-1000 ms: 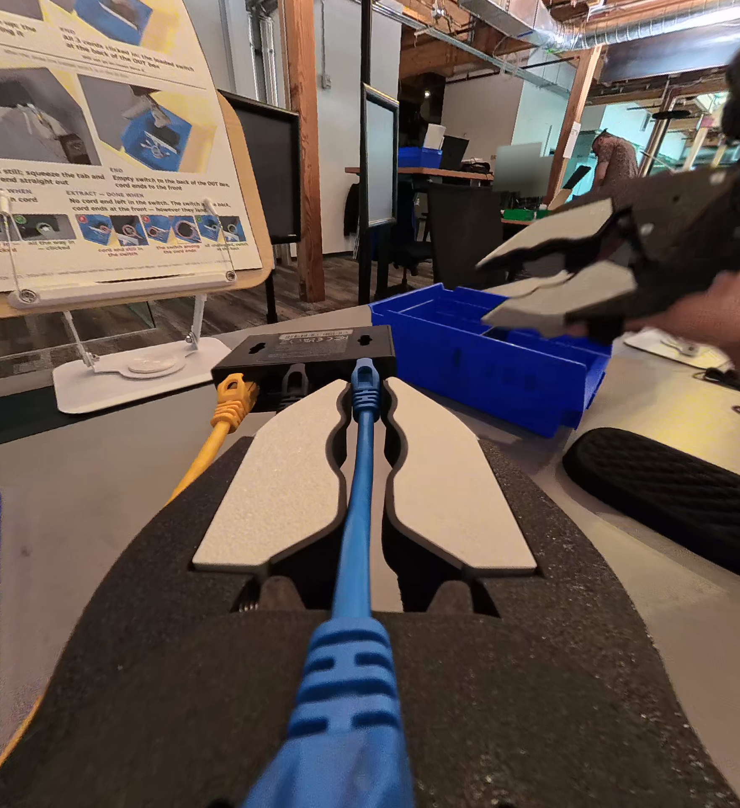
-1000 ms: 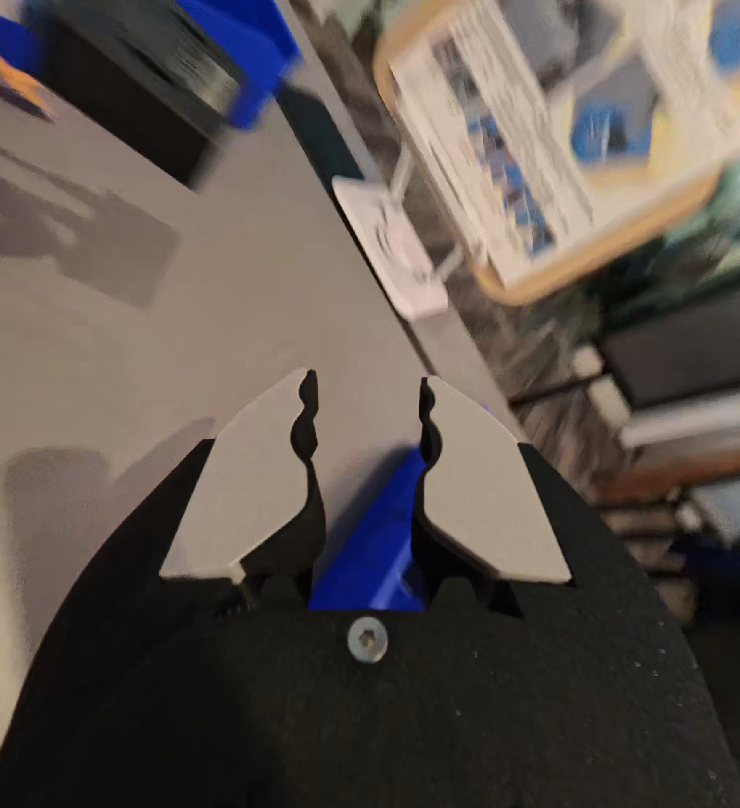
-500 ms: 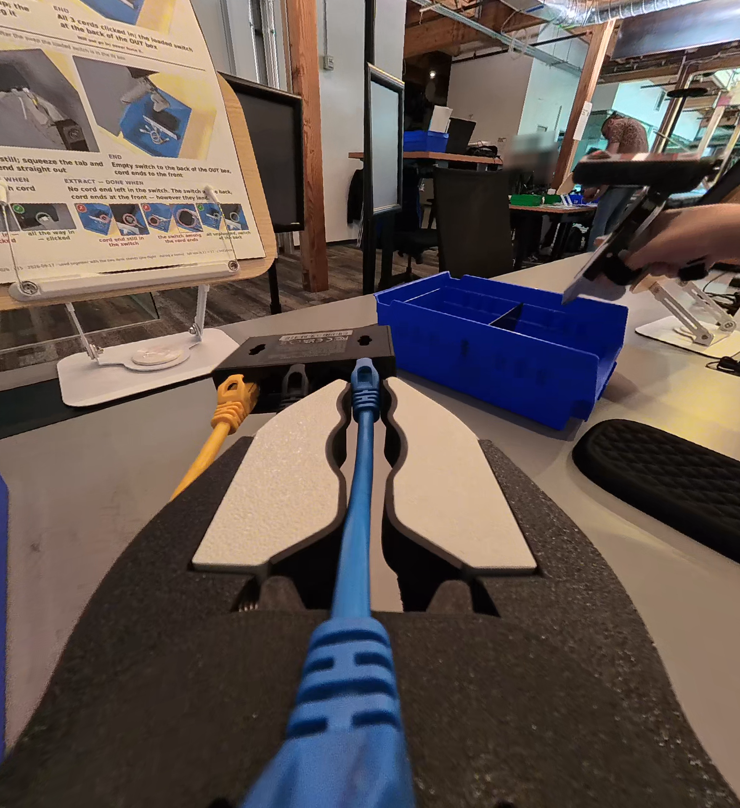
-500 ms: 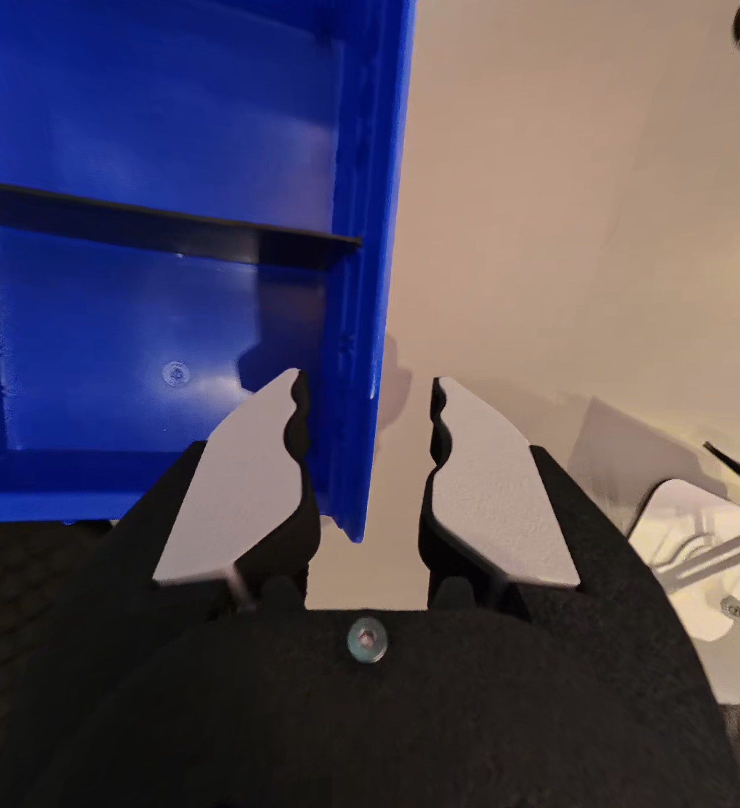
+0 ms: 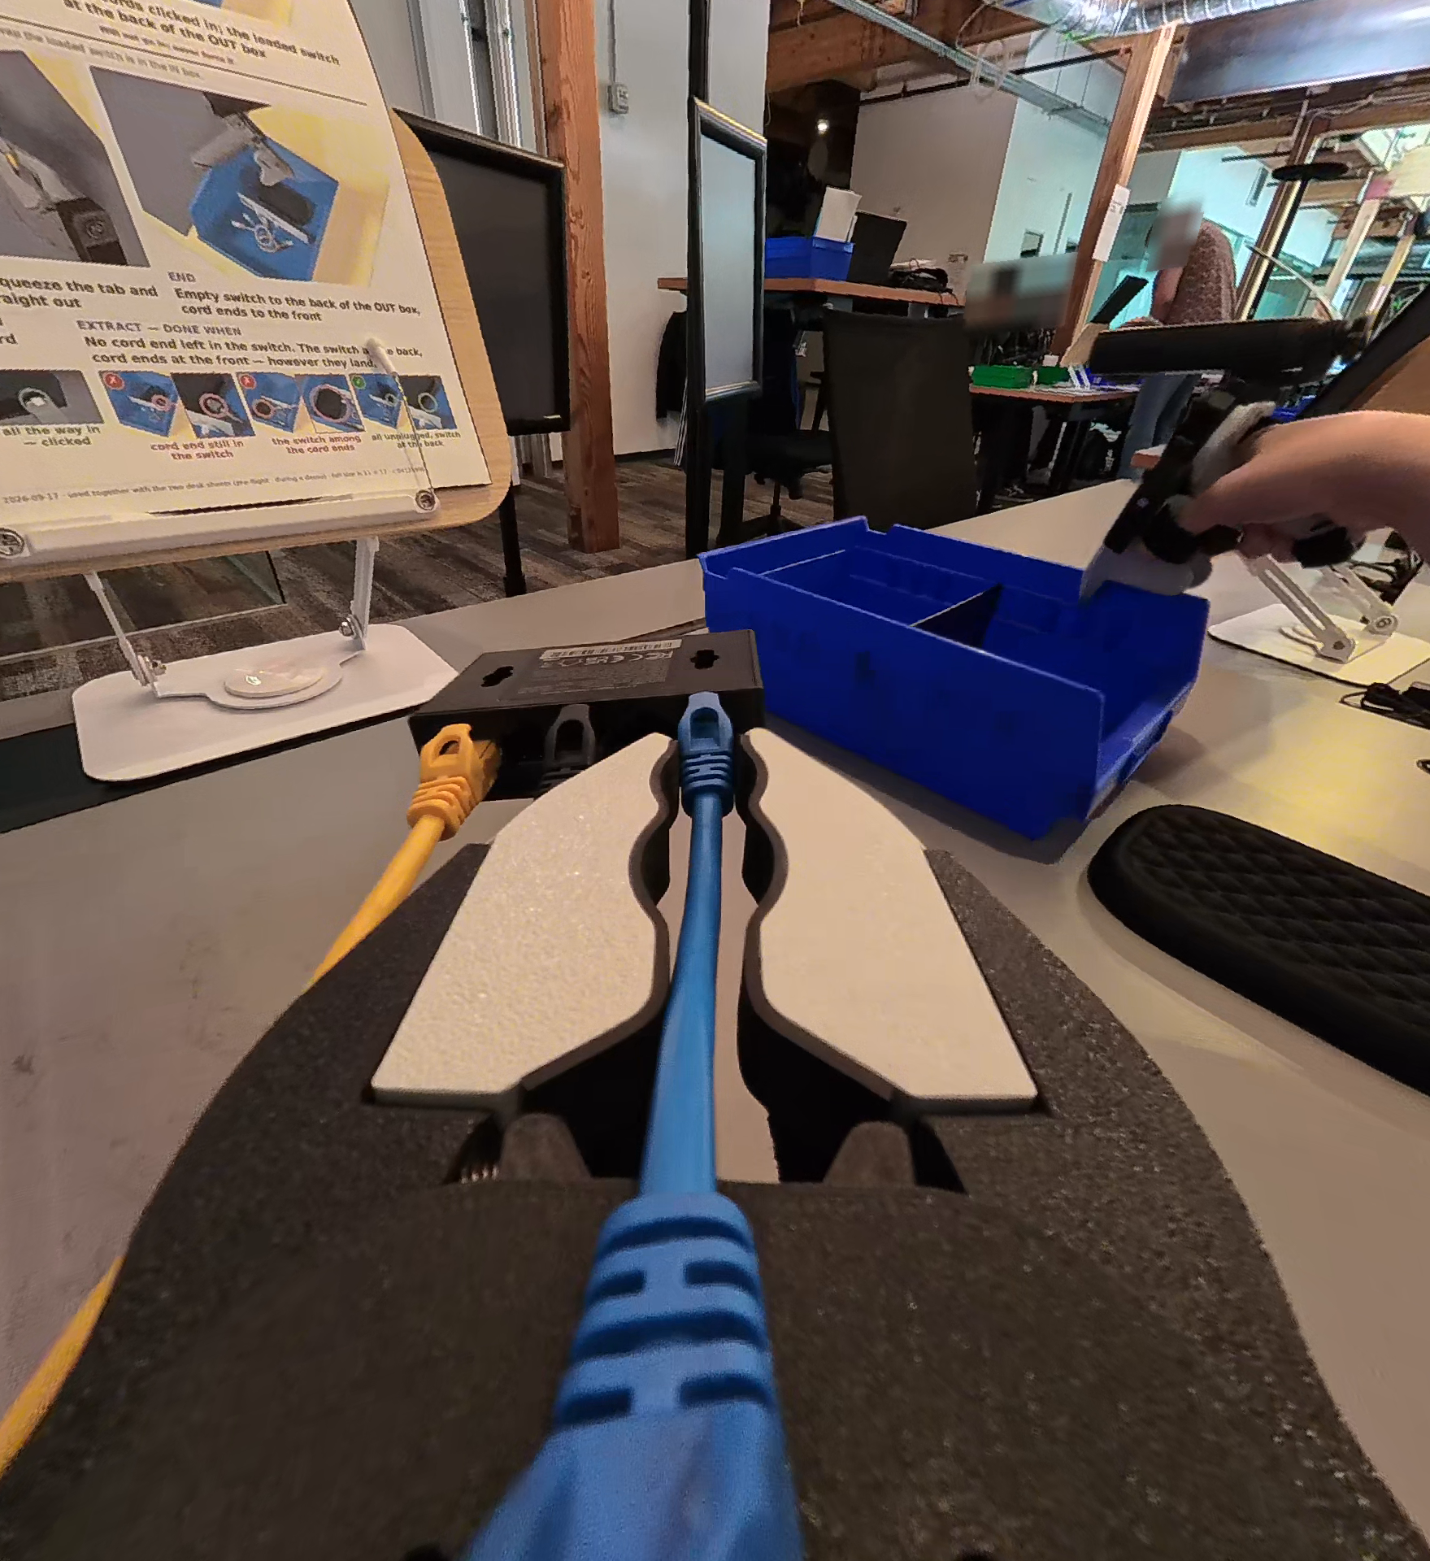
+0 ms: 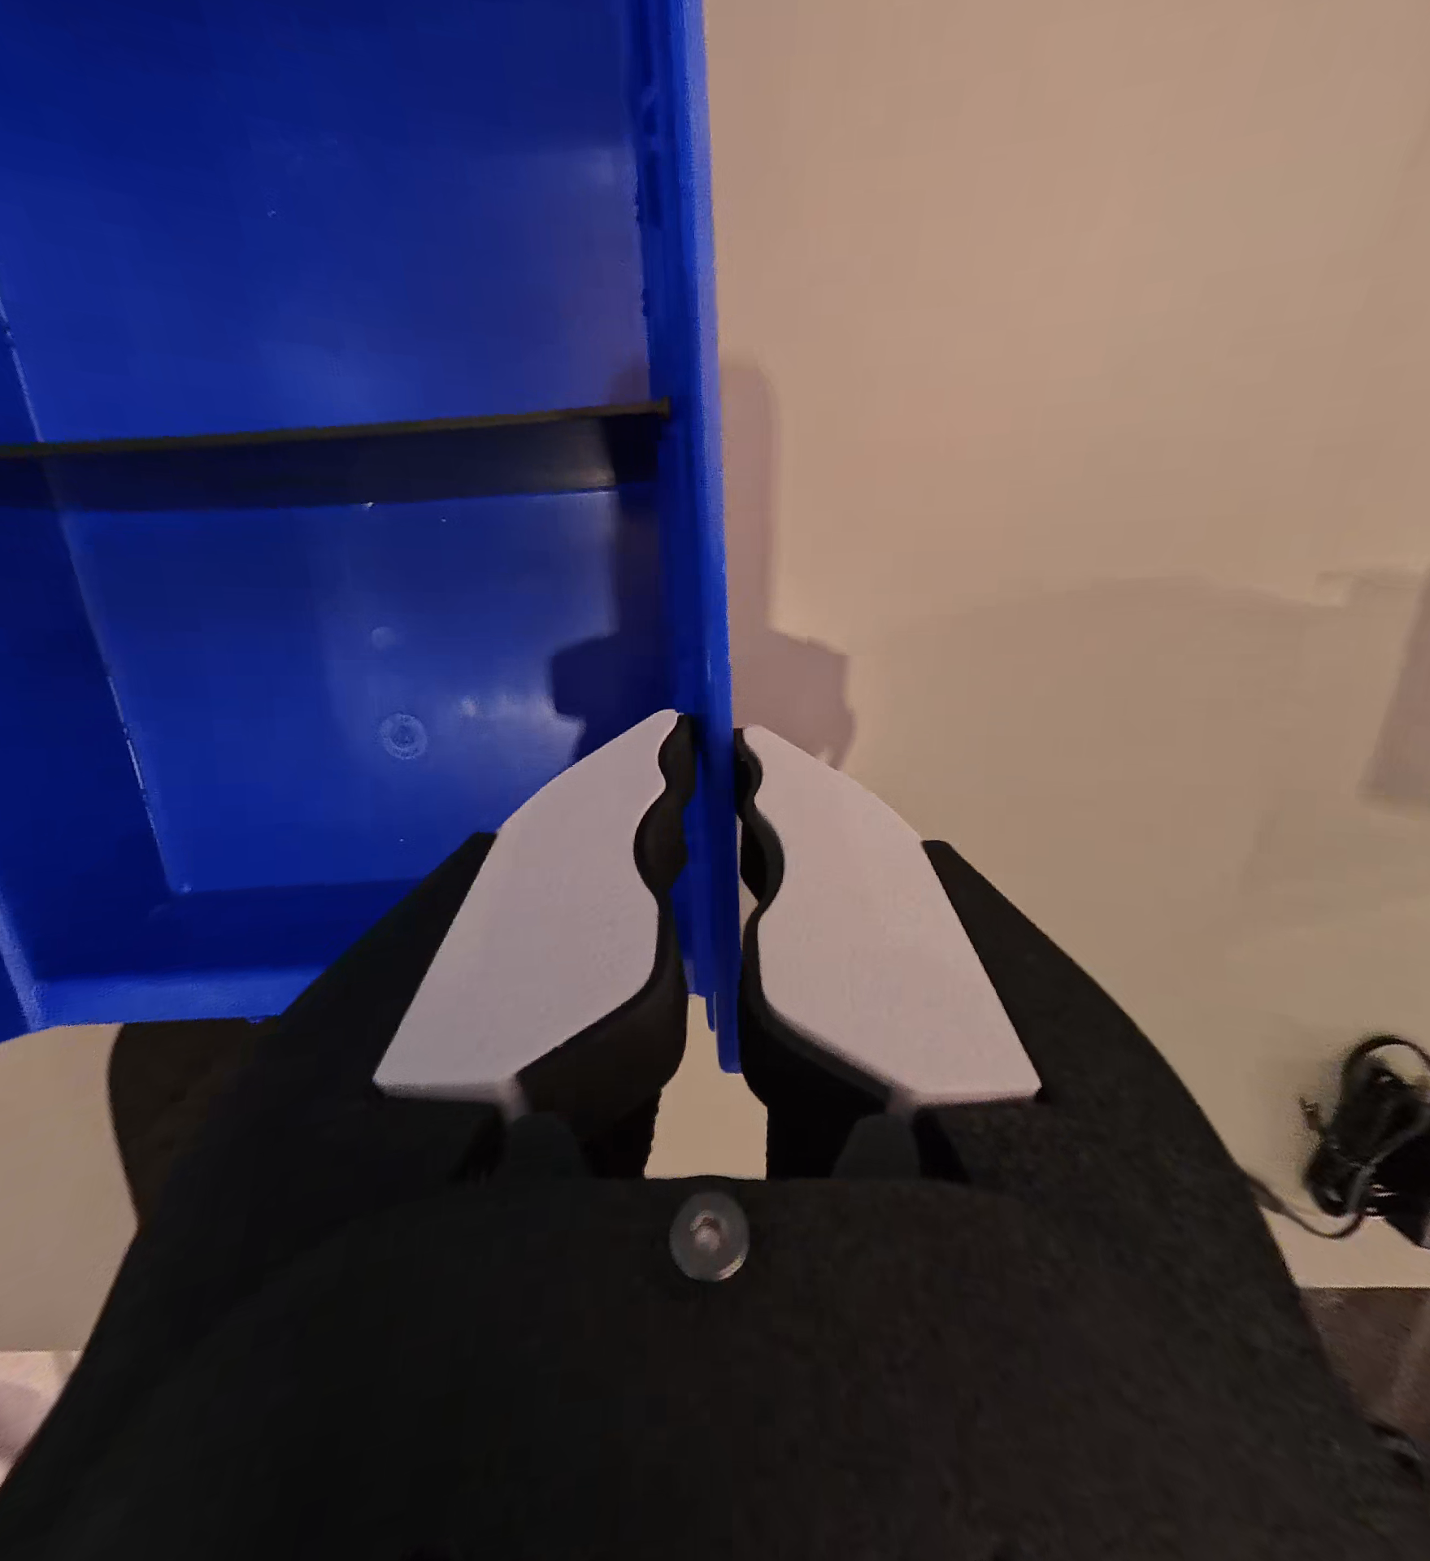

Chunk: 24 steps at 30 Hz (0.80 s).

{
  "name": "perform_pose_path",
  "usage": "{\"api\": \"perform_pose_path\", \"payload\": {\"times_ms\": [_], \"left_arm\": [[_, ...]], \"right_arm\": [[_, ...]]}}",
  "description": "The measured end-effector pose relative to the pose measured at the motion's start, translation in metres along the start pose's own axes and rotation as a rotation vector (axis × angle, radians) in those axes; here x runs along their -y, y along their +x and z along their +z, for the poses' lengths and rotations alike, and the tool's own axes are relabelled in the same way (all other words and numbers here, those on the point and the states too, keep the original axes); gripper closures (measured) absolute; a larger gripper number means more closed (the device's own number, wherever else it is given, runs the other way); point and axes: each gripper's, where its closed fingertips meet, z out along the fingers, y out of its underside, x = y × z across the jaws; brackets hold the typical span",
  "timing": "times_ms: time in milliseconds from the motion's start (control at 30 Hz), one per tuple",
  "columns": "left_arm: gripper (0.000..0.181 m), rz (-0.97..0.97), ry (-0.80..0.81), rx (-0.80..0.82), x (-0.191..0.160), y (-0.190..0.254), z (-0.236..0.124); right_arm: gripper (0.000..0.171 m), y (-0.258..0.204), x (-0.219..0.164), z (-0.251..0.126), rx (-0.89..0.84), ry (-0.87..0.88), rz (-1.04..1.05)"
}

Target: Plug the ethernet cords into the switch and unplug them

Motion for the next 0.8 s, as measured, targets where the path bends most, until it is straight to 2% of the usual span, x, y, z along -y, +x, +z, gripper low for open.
{"api": "perform_pose_path", "payload": {"times_ms": [233, 300, 400, 467, 567, 633, 700, 800], "left_arm": [[0.170, -0.019, 0.000, -0.018, 0.000, 0.003, 0.002], [0.170, -0.020, -0.002, -0.021, 0.000, 0.003, 0.000], [0.170, -0.024, -0.010, -0.033, 0.005, 0.002, -0.001], [0.170, -0.030, -0.020, -0.042, 0.011, 0.001, 0.000], [0.170, -0.045, -0.022, -0.066, 0.026, -0.001, 0.002], [0.170, -0.029, -0.023, -0.078, 0.037, -0.003, 0.004], [0.170, -0.014, -0.024, -0.087, 0.047, -0.006, 0.006], [0.170, -0.031, -0.024, -0.114, 0.059, -0.011, 0.010]], "right_arm": [[0.164, -0.014, -0.006, -0.002, -0.006, 0.052, 0.033], [0.143, -0.013, 0.003, -0.006, -0.022, 0.131, 0.033], [0.129, -0.006, 0.023, -0.030, -0.125, 0.309, -0.004], [0.126, -0.017, 0.039, -0.057, -0.160, 0.442, -0.060], [0.123, -0.072, 0.066, -0.101, -0.083, 0.649, -0.237], [0.120, -0.134, 0.078, -0.131, 0.073, 0.799, -0.418], [0.117, -0.193, 0.078, -0.155, 0.248, 0.888, -0.559], [0.117, -0.260, 0.072, -0.182, 0.410, 0.988, -0.748]]}}
